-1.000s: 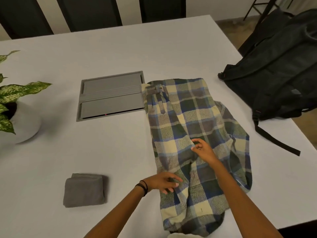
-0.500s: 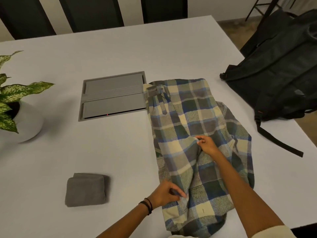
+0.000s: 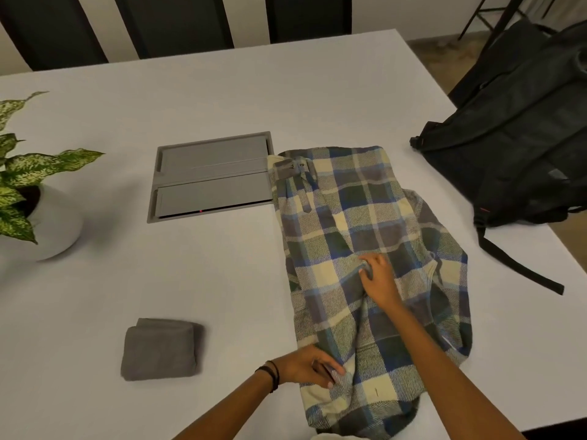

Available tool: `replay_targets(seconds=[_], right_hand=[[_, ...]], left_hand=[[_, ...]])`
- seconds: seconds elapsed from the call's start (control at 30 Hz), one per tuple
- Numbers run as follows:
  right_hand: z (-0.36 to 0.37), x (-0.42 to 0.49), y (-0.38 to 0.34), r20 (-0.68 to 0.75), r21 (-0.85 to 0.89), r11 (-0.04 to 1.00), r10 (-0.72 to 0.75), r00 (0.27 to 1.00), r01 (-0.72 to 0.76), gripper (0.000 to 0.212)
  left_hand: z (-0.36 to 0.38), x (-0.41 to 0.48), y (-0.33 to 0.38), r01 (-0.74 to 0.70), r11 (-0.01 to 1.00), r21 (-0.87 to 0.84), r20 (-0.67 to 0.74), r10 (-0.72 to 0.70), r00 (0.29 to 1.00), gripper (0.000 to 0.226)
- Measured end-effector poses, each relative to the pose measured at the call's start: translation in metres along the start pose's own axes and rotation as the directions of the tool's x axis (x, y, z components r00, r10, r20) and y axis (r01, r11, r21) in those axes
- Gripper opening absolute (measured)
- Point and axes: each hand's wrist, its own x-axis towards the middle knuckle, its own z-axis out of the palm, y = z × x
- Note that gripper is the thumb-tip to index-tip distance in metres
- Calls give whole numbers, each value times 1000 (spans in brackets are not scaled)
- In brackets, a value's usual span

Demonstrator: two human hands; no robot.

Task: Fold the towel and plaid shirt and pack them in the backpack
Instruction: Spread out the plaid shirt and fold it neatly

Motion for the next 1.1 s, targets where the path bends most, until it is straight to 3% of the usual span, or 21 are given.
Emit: replay_targets(seconds=[0.1,0.2,0.33,0.47,0.53,0.63,0.7,0.8,0.93,1.03,1.1], right_hand=[[12,-23,-3,-36,-18,998,-57,998,56,34],[23,-36,4,8,-28,1000,8,1000,-8,40],[30,-52,21,179,-239,971,49,983,-5,57],[30,-67,20,129,-372,924,-38,991,84,60],[30,-77,16,120,-401,892,-177,977,211,56],[39,-95,17,241,-446,800,-324,915,401,50],[46,-104,24,322,-471,779,-285,903,414,52],[50,-115,29,352,-452,828,-176,919,331,61],[51,-129,38,410,-403,845,-176,895,351,93],[47,-130,34,480,-417,833,-138,866,364,100],[42,-131,31,504,-418,839,-105,857,349,79]], left_hand=[[-2,-4,2,-46,999,-10,-37,46,998,34],[-4,-10,4,-51,998,-41,-57,48,997,31],[2,-14,2,62,998,32,35,-64,997,39],[14,-16,-2,124,988,95,64,-130,989,48],[16,-18,-1,94,989,112,10,-96,995,44],[18,-18,5,25,993,117,-179,-3,984,29],[22,-16,10,-21,988,152,-294,65,954,24],[30,-12,15,-64,959,276,-443,186,877,21],[36,-5,19,2,912,409,-584,260,769,34],[38,1,22,45,857,513,-539,281,795,49],[38,7,23,49,840,540,-493,268,828,54]])
